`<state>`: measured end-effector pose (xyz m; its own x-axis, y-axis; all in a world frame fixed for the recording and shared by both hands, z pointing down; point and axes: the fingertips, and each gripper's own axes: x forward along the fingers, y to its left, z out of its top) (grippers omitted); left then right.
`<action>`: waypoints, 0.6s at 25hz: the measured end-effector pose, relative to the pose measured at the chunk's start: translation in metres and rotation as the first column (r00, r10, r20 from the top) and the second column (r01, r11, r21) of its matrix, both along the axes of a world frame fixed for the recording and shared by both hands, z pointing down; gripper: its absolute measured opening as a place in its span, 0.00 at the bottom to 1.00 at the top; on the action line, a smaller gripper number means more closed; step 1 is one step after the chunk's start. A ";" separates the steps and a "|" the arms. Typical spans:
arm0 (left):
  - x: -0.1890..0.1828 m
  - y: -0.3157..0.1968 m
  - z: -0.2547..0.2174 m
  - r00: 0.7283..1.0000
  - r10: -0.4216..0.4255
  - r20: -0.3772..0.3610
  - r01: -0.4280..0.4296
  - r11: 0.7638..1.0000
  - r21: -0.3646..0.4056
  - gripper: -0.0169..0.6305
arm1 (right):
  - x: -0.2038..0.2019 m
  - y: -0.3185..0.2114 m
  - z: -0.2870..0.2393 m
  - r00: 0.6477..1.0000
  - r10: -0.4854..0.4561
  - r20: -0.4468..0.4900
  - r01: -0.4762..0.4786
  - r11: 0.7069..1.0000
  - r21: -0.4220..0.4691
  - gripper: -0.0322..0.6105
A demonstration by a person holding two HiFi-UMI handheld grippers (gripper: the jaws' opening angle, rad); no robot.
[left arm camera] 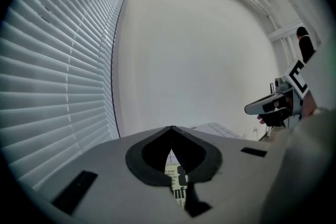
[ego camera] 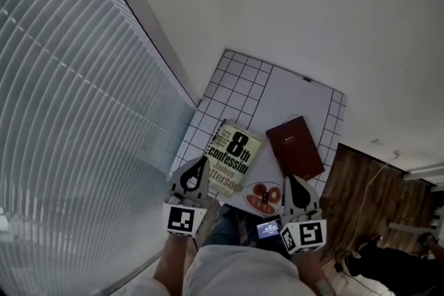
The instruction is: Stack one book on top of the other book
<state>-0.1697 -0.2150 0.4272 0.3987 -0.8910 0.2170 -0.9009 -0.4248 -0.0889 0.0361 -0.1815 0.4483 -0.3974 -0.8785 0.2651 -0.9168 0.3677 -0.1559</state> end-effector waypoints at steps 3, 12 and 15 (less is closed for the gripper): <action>-0.008 -0.013 0.017 0.999 0.037 0.005 -0.037 0.999 -0.038 0.04 | -0.008 -0.009 0.012 0.999 0.035 -0.010 -0.035 0.999 -0.025 0.06; -0.029 -0.036 0.075 0.994 0.106 0.009 -0.104 0.984 -0.144 0.04 | -0.038 -0.023 0.064 0.996 0.091 -0.021 -0.094 0.985 -0.144 0.06; -0.030 -0.043 0.098 0.989 0.146 0.037 -0.137 0.976 -0.172 0.04 | -0.047 -0.027 0.083 0.995 0.093 -0.038 -0.098 0.980 -0.171 0.06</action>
<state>-0.2001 -0.2582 0.5250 0.5033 -0.7754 0.3814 -0.8269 -0.5604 -0.0480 -0.0104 -0.2083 0.5311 -0.3039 -0.8518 0.4266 -0.9515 0.2485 -0.1816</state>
